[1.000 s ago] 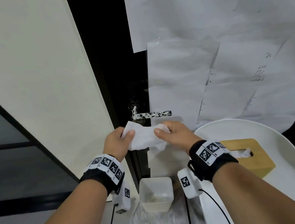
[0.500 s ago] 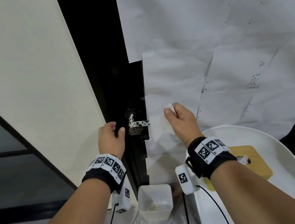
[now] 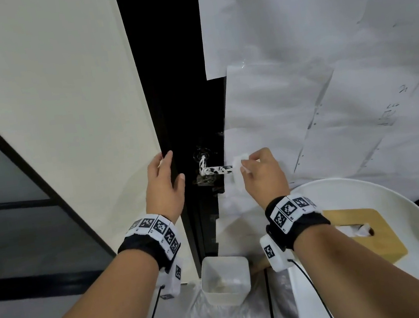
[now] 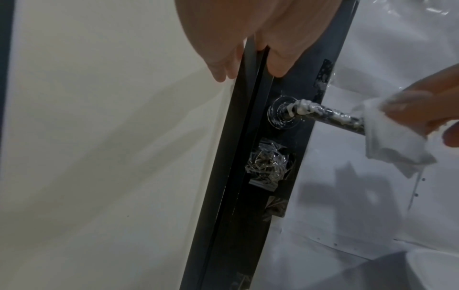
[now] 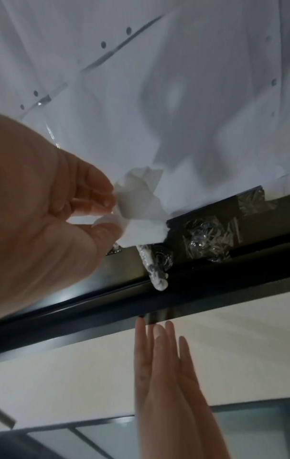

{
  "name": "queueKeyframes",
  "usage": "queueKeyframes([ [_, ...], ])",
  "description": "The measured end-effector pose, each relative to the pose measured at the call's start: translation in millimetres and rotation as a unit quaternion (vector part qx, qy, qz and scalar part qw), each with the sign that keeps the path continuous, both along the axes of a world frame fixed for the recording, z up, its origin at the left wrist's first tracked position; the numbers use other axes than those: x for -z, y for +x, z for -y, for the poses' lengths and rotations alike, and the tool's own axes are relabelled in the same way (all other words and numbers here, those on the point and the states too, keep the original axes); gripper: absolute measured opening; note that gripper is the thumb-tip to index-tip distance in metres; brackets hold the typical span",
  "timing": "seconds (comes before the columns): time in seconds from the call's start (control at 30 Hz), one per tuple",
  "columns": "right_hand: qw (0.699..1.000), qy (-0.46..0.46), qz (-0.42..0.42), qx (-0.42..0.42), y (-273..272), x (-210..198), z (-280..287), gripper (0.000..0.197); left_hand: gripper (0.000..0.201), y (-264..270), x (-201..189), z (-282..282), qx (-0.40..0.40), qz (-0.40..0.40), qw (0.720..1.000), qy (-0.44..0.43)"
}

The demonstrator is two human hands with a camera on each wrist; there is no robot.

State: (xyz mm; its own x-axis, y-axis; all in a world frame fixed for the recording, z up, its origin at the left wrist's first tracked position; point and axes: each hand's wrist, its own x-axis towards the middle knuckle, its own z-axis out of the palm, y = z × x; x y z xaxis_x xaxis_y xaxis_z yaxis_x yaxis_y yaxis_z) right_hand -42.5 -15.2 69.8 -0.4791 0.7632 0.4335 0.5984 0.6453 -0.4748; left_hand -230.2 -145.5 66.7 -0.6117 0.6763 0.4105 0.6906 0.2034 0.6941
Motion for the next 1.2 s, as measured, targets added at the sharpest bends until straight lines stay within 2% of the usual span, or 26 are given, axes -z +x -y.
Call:
queueKeyframes([
  [0.17,0.995,0.037,0.095,-0.022,-6,4,-6,0.003,0.06,2,4,-1,0.004,-0.001,1.0,-0.011],
  [0.27,0.992,0.034,0.118,-0.012,-7,2,-10,0.014,0.061,2,5,-3,-0.005,0.001,1.0,-0.013],
  [0.37,0.995,0.015,0.095,-0.001,-2,0,-17,0.026,0.062,2,5,-4,-0.012,0.004,1.0,-0.015],
  [0.5,0.999,0.018,0.048,0.017,6,1,-24,0.016,0.063,4,8,-5,-0.018,0.007,1.0,-0.011],
  [0.67,0.994,0.043,0.1,-0.026,2,4,-14,0.015,0.064,6,9,-6,-0.024,0.005,1.0,-0.011],
  [0.87,0.998,0.028,0.059,0.005,7,0,-21,0.019,0.065,6,6,-5,-0.019,0.006,1.0,-0.019],
  [1.03,0.993,0.029,0.114,-0.015,-1,0,-9,0.018,0.065,6,6,-4,-0.016,0.013,1.0,-0.02],
  [1.2,0.997,0.046,0.067,0.006,4,-1,-11,0.018,0.065,5,7,-3,-0.014,0.012,1.0,-0.019],
])
